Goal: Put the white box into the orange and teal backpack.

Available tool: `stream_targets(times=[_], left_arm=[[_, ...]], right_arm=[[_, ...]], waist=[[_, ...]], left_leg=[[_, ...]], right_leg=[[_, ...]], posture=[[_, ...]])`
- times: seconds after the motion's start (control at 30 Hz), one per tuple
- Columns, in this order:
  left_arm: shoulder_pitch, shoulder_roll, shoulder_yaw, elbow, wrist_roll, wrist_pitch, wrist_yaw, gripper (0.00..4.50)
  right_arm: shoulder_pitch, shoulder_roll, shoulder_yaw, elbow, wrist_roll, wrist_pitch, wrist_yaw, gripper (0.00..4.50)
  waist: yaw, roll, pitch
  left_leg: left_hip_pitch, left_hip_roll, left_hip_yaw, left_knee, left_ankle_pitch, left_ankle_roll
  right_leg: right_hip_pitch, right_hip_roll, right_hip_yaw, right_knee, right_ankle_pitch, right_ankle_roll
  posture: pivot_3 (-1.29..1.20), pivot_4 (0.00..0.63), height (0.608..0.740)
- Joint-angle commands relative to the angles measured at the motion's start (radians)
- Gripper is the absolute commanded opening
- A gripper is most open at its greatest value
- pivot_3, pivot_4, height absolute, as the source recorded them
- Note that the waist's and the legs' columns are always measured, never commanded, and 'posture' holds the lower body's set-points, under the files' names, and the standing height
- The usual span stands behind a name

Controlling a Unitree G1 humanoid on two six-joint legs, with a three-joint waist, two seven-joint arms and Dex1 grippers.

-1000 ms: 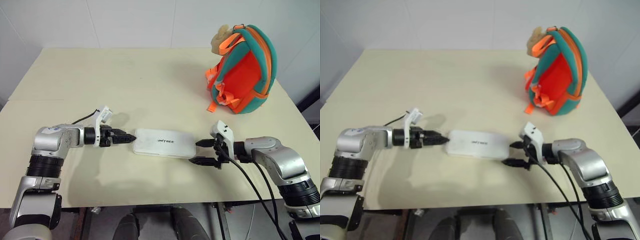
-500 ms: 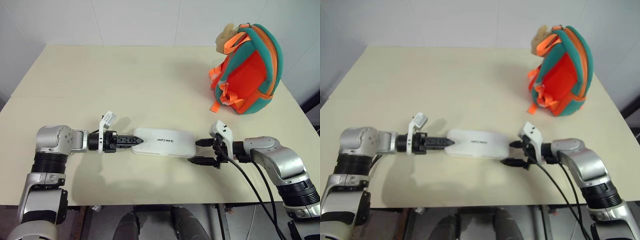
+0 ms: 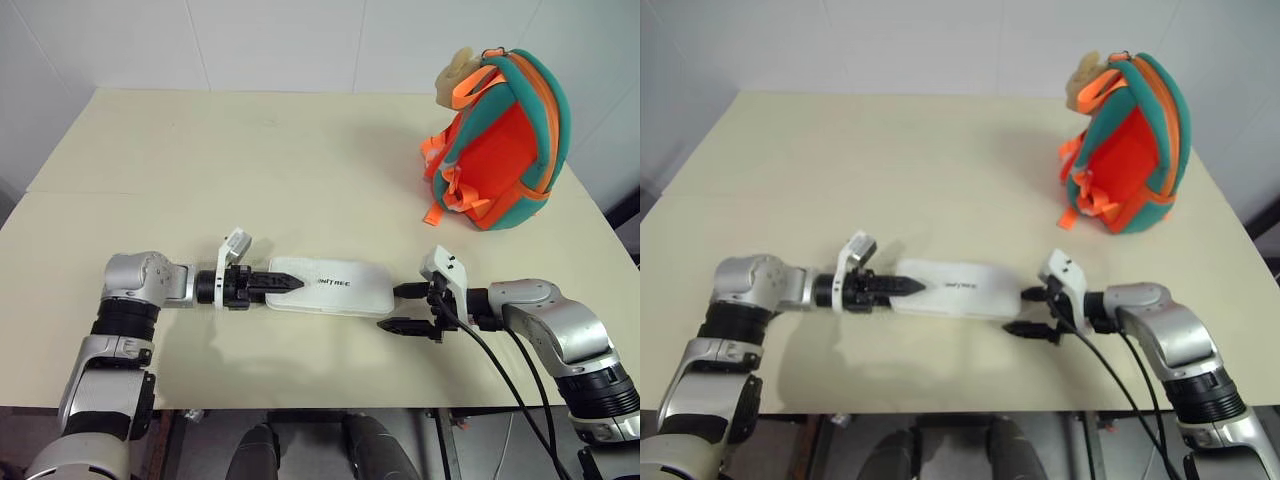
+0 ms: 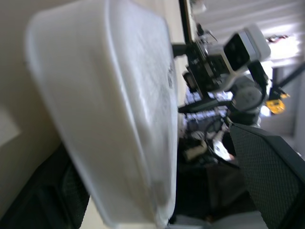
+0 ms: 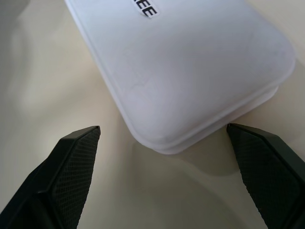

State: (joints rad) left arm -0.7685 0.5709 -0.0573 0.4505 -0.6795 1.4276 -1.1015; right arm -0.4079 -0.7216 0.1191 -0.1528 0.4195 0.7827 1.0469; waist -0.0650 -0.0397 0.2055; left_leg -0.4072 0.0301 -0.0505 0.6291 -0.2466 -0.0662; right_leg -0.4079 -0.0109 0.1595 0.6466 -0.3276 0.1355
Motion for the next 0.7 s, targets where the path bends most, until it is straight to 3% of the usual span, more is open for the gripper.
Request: stream_targets(times=[0.03,0.4,0.5,0.7], left_arm=[[0.011,0.012,-0.019,-0.001,-0.015,0.010,-0.033,4.44],[0.018,-0.041,0.046,0.002,-0.031,0.044,0.008,4.44],[0.028,-0.068,0.084,-0.006,-0.036,0.060,0.036,3.89],[0.069,-0.074,0.097,-0.060,-0.060,0.105,0.048,2.04]], right_arm=[[0.012,-0.016,-0.021,-0.033,0.016,-0.013,0.007,4.50],[0.035,-0.018,-0.021,-0.044,0.015,-0.034,0.009,4.50],[0.040,-0.019,-0.023,-0.051,0.018,-0.033,0.007,4.50],[0.044,-0.022,-0.024,-0.056,0.020,-0.033,0.011,4.50]], waist=[[0.002,0.000,0.000],[0.009,0.000,0.000],[0.009,0.000,0.000],[0.008,0.000,0.000]], left_leg=[[0.000,0.000,0.000,0.000,0.000,0.000],[0.000,0.000,0.000,0.000,0.000,0.000],[0.000,0.000,0.000,0.000,0.000,0.000],[0.000,0.000,0.000,0.001,0.000,0.000]], right_leg=[[0.000,0.000,0.000,0.000,0.000,0.000],[0.000,0.000,0.000,0.000,0.000,0.000],[0.000,0.000,0.000,0.001,0.000,0.000],[0.000,0.000,0.000,0.001,0.000,0.000]], posture=[[0.00,0.150,0.740],[0.00,0.150,0.740],[0.00,0.150,0.740],[0.00,0.150,0.740]])
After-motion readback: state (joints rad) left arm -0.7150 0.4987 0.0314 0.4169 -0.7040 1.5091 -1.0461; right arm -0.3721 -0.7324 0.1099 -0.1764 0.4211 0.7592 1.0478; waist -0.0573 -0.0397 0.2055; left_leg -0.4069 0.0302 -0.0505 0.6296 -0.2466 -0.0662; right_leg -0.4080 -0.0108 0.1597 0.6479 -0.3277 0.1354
